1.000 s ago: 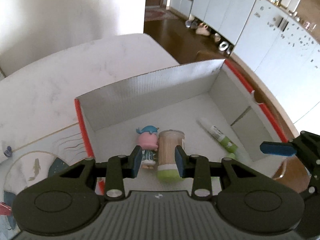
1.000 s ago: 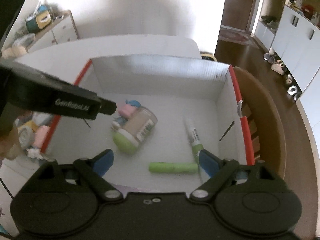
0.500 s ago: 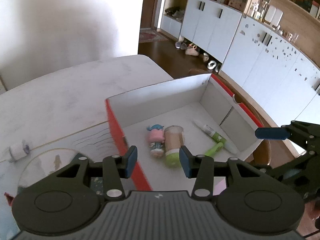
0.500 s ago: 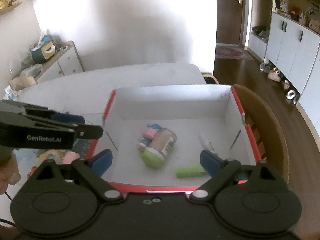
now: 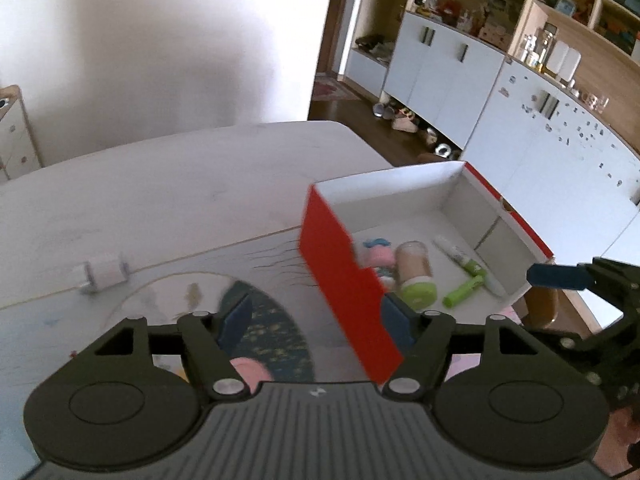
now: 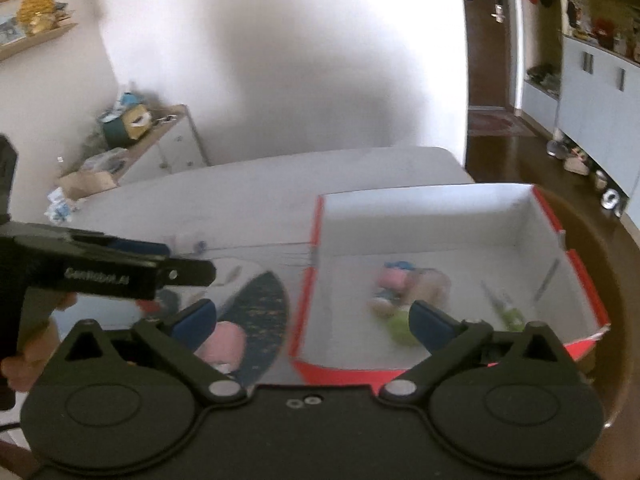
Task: Organize rigid objects
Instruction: 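Move both tools back over the mat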
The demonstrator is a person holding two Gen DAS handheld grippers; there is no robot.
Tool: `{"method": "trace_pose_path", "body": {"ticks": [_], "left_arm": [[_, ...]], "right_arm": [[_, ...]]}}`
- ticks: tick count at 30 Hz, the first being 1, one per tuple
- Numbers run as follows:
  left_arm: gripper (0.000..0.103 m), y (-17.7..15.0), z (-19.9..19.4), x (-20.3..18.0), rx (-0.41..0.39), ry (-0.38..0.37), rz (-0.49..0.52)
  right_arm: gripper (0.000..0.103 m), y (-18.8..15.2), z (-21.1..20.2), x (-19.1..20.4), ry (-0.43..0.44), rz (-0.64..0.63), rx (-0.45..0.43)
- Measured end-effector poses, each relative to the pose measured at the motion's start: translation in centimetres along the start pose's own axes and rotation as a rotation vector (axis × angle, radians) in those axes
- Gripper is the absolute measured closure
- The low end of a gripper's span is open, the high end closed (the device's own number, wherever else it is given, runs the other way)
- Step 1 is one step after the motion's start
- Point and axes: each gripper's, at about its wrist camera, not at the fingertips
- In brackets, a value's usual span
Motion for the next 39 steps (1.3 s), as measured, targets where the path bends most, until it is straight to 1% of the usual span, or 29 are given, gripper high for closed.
{"method": "trace_pose_path", "body": {"ticks": [3,7,8,10,18,22,24,31,33,39], "left_arm": [[0.032,-0.5,-1.1,2.2,-0.009,0.004,-0.016],[0.031,-1.1,-2.3,4.9,-0.022,0.012,-0.027],[0.026,-1.2,-2.5,5.4,-0.024,0.011,-0.03],[0.021,-1.7,-3.0,6.7,-0.034,0.008,-0.035],[0.02,-3.1,-3.8,11.2,-0.041,-0.024,-0.082],[0.02,-4.2,-3.6,13.1,-0.07,0.011,-0.078],[0.02,-4.6,-3.3,14.1,-0.072,0.028,-0.082],[0.02,-6.2,-1.5,17.8,-0.03,0.087,-0.094],[0.02,-6.6,-0.9,18.5,-0.017,0.08,-0.098],[0.02,-7.4,0.6,19.4,0.008,0.094,-0.093]], "right_arm": [[0.0,-0.4,0.4,2.0,0.021,-0.009,-0.003],[0.0,-0.8,1.0,4.5,0.025,-0.032,0.009],[0.0,-0.9,1.2,5.1,0.021,-0.039,0.012],[0.0,-1.2,1.6,6.1,0.017,-0.046,0.018],[0.0,-2.5,3.6,9.9,-0.008,-0.056,0.046],[0.0,-3.2,4.8,11.6,-0.026,-0.068,0.06],[0.0,-3.5,5.3,12.3,-0.033,-0.069,0.069],[0.002,-4.4,7.6,14.3,-0.077,-0.063,0.105],[0.002,-4.6,8.4,14.7,-0.09,-0.054,0.116],[0.004,-5.2,10.8,15.6,-0.112,-0.033,0.172]]}}
Point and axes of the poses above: each gripper's, at about its wrist camera, not at the fingertips, and z roughly the way its jaws point, x to its left, y to its top, and after that the axes turned 2 degrees about -y, right-handed
